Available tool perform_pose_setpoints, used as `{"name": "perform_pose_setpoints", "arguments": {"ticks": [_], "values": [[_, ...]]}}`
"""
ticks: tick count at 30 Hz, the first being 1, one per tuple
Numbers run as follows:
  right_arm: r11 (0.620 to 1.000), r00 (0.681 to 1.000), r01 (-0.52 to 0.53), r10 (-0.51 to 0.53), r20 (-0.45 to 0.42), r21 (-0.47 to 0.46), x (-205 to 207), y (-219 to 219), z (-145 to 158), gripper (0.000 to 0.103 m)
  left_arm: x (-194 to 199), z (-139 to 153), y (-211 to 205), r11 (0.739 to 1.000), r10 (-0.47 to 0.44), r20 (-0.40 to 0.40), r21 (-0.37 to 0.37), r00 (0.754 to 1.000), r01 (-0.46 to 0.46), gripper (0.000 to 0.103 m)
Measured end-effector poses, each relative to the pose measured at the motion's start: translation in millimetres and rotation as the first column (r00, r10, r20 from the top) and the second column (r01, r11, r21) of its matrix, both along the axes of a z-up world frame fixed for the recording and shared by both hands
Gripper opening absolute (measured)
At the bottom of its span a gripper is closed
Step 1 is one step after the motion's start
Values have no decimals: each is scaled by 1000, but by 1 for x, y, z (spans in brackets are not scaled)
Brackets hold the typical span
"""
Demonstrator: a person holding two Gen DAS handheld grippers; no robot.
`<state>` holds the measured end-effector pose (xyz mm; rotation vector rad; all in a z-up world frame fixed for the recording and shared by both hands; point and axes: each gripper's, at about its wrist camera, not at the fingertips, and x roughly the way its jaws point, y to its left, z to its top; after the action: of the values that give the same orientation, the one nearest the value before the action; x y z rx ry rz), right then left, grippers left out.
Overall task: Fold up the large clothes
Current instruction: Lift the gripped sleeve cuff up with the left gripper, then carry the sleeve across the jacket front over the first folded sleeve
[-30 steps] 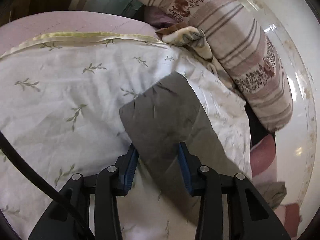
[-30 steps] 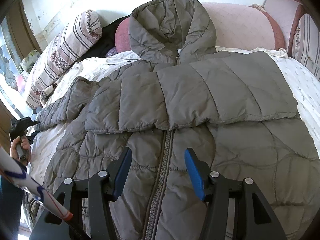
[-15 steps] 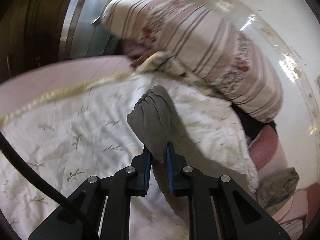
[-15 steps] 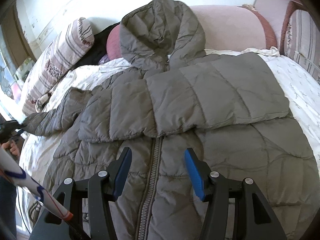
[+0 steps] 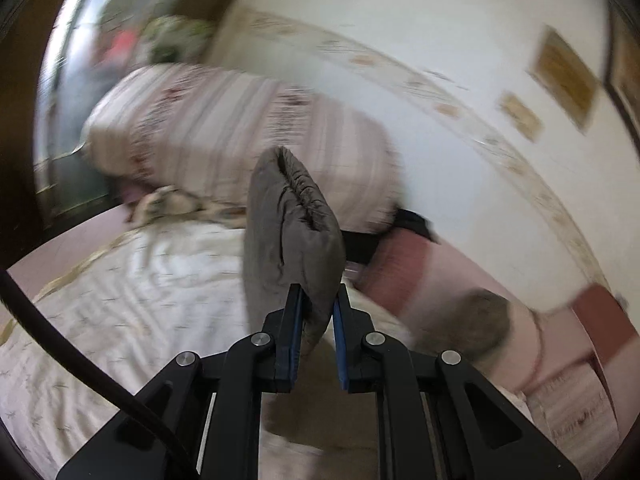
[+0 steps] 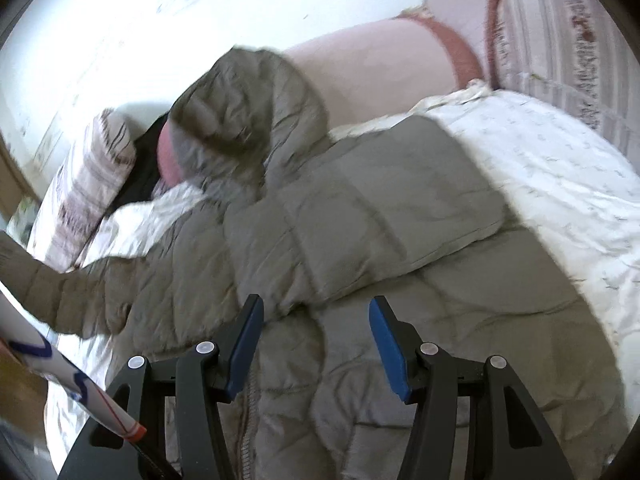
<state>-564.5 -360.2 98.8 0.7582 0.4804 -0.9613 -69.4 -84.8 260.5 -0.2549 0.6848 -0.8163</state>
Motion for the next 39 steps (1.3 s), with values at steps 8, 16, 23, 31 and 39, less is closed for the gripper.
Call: {"name": "perform_pose_setpoints", "arguments": {"ticks": [8, 16, 23, 31, 39], "values": [[979, 980, 197, -198, 18, 46, -45, -24, 0, 59, -138, 25, -91, 960, -278, 86, 11, 957, 278, 14], [926, 927, 374, -375, 12, 46, -83, -31, 4, 59, -242, -62, -180, 855, -499, -18, 154, 867, 495, 14], [915, 914, 404, -404, 45, 17, -91, -31, 12, 59, -294, -188, -235, 735, -545, -212, 344, 811, 584, 31], [944, 938, 319, -327, 118, 81, -80, -35, -1, 63, -311, -181, -201, 687, -614, -143, 387, 776, 615, 58], [959, 922, 14, -122, 367, 284, -43, -38, -48, 62, -228, -141, -129, 903, -360, 32, 263, 933, 339, 79]]}}
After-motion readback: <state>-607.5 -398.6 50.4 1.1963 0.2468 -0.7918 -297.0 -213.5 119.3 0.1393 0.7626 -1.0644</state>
